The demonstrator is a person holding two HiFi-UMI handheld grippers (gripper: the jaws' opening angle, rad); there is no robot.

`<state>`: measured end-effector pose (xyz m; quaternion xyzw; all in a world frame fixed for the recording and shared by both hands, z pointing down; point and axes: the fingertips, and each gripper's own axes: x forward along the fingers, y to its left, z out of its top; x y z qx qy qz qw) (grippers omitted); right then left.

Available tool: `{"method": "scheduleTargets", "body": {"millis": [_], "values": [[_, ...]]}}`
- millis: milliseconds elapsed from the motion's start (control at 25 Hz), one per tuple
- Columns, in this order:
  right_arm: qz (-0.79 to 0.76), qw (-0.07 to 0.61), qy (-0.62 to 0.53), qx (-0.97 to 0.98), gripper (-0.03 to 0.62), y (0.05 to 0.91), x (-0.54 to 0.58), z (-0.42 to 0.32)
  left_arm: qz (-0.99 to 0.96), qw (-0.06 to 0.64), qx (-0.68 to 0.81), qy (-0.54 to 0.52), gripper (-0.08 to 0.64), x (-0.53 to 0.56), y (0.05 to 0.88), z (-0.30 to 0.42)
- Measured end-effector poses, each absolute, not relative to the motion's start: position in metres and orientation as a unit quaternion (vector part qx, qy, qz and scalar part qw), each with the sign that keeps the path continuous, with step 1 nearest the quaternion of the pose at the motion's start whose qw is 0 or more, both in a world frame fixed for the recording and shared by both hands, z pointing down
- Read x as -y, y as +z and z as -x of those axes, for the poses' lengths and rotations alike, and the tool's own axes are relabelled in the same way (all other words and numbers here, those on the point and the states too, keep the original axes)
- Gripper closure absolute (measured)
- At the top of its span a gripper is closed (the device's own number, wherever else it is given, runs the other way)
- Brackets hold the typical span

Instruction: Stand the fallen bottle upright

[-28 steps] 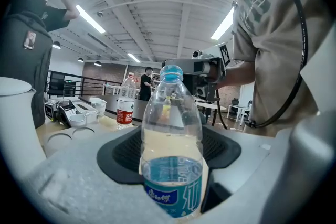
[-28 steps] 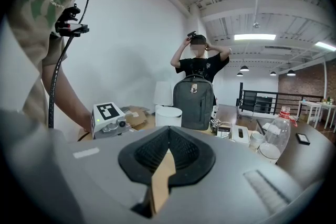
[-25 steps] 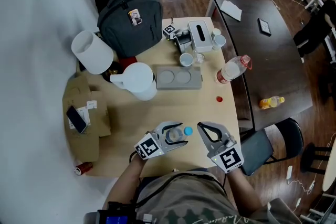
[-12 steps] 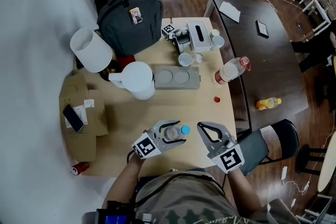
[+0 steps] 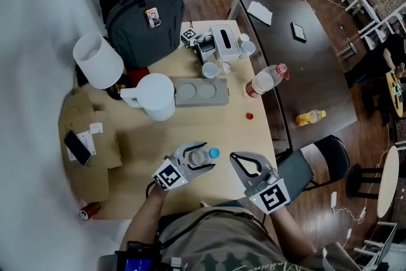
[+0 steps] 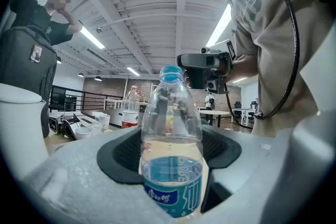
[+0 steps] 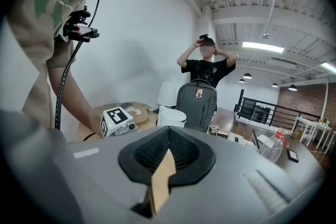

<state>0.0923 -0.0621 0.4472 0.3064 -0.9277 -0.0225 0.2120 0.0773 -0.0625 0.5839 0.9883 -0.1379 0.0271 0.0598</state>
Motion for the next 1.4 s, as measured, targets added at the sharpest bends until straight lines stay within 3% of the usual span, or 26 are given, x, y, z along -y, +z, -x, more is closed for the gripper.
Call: {"method": "scheduleTargets", "body": {"millis": [320, 920, 1240, 1280, 1320, 1400], "values": [[-0.308, 0.248, -0.017, 0.918, 0.589, 0.454, 0.032, -0.075, -0.992, 0.056, 0.111, 0.006, 0.238, 0.052, 0.595, -0.07], [-0.312, 0.234, 0.019, 0.921, 0.589, 0.466, 0.019, -0.038, -0.995, 0.06, 0.078, 0.027, 0.238, 0.028, 0.629, -0.057], [-0.305, 0.278, 0.053, 0.909, 0.586, 0.487, 0.029, -0.023, -0.994, 0.063, 0.083, 0.02, 0.238, 0.024, 0.629, -0.046], [-0.303, 0.283, 0.063, 0.908, 0.571, 0.49, 0.03, -0.022, -0.994, 0.065, 0.084, 0.021, 0.238, 0.025, 0.628, -0.044], [-0.297, 0.29, 0.073, 0.907, 0.467, 0.494, 0.031, -0.02, -0.994, 0.067, 0.084, 0.022, 0.238, 0.025, 0.628, -0.043], [-0.28, 0.308, 0.081, 0.906, 0.433, 0.502, 0.03, -0.015, -0.994, 0.066, 0.088, 0.018, 0.238, 0.027, 0.627, -0.042]]}}
